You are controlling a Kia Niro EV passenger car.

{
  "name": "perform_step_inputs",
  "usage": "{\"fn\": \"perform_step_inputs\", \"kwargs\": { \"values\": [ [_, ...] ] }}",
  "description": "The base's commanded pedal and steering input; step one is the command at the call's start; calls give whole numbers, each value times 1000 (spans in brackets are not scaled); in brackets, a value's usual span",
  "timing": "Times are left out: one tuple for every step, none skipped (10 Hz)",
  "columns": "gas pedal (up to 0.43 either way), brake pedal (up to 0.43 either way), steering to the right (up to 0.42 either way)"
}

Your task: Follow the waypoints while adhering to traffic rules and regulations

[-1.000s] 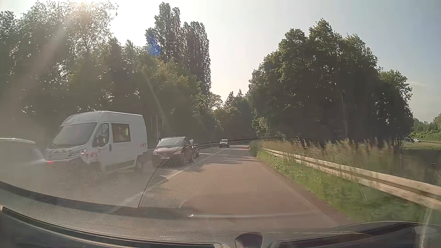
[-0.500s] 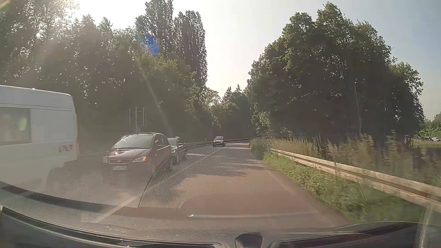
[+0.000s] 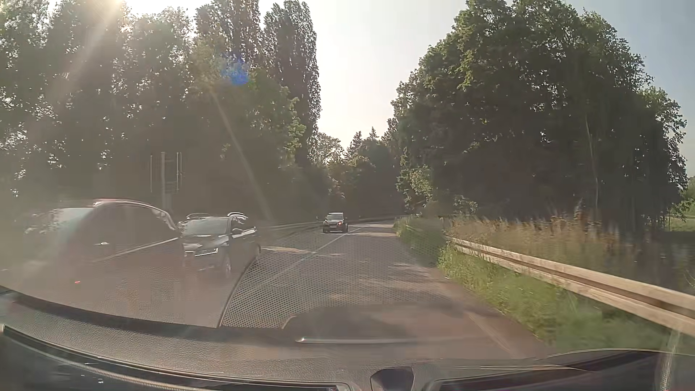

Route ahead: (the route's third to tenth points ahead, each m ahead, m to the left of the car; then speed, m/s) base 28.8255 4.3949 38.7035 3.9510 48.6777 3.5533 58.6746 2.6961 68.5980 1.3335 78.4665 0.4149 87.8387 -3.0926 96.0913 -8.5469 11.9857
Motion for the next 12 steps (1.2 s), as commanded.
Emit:
{"fn": "perform_step_inputs", "kwargs": {
  "values": [
    [0, 0, 6],
    [0, 0, 5],
    [0, 0, 5],
    [0, 0, 5],
    [0, 0, 5],
    [0, 0, 5],
    [0, 0, 5],
    [0, 0, 6],
    [0, 0, 5],
    [0, 0, 5],
    [0, 0, 5],
    [0, 0, 6]
  ]
}}
